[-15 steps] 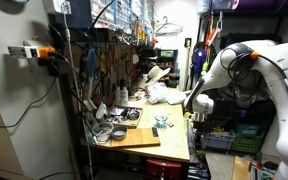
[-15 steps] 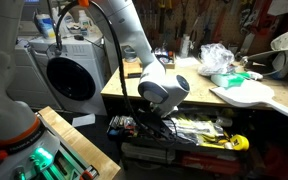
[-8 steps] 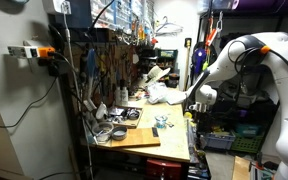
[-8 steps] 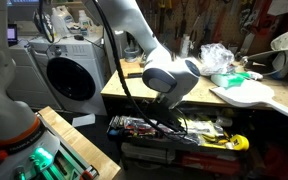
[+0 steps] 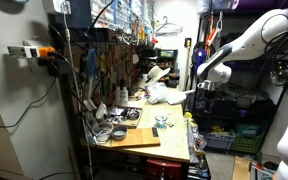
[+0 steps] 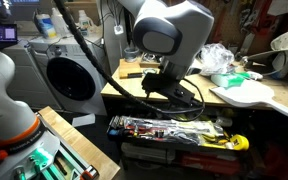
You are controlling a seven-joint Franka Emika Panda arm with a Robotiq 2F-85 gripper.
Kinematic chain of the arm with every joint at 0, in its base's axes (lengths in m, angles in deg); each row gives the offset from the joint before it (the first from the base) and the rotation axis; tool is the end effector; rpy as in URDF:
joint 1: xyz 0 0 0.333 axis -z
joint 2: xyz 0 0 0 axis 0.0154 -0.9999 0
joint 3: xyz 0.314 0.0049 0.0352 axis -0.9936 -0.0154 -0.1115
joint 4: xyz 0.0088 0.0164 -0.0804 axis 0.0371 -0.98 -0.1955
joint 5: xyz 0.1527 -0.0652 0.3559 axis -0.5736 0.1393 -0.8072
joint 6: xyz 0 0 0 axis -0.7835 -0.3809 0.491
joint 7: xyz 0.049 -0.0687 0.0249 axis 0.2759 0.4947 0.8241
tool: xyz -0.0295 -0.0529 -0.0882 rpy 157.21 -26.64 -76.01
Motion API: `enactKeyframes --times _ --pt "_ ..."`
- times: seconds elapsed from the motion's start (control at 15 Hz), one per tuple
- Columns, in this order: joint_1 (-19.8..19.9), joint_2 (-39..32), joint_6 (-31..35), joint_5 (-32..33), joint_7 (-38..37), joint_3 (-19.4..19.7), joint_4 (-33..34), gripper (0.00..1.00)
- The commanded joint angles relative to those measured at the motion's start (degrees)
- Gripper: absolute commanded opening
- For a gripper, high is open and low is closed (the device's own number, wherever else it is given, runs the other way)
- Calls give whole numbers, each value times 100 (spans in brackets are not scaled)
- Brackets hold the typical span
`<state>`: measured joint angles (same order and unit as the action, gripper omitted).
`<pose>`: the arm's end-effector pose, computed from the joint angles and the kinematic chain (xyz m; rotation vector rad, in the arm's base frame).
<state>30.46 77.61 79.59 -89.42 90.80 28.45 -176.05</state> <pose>0.3618 -0.3668 0.3157 -2.8567 -0.3329 -0.0342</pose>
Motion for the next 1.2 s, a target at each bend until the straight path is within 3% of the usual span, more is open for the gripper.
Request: enactKeyframes --times 0.0,0.27,0.33,0.47,0.67,0.73,0.8,0.93,1.13 --pt "-384 1434 363 932 -815 173 -851 100" --pt "-630 2564 34 1754 -2384 -66 -1078 100" --pt "-192 2685 -36 1712 -2787 -573 -1043 100" --pt "123 3008 -243 1705 -3670 -1175 -1025 100" --pt "-8 3375 -769 1654 -4974 -1751 -994 100" --pt "-911 3370 -1419 1788 -4804 -1269 -895 100" --pt "-818 3159 -873 1819 -4680 -1003 -786 100" --pt "-1196 3288 -1308 1810 -4893 -1063 -789 100" --pt "-1273 3297 -1341 1833 -4918 -1010 -795 100"
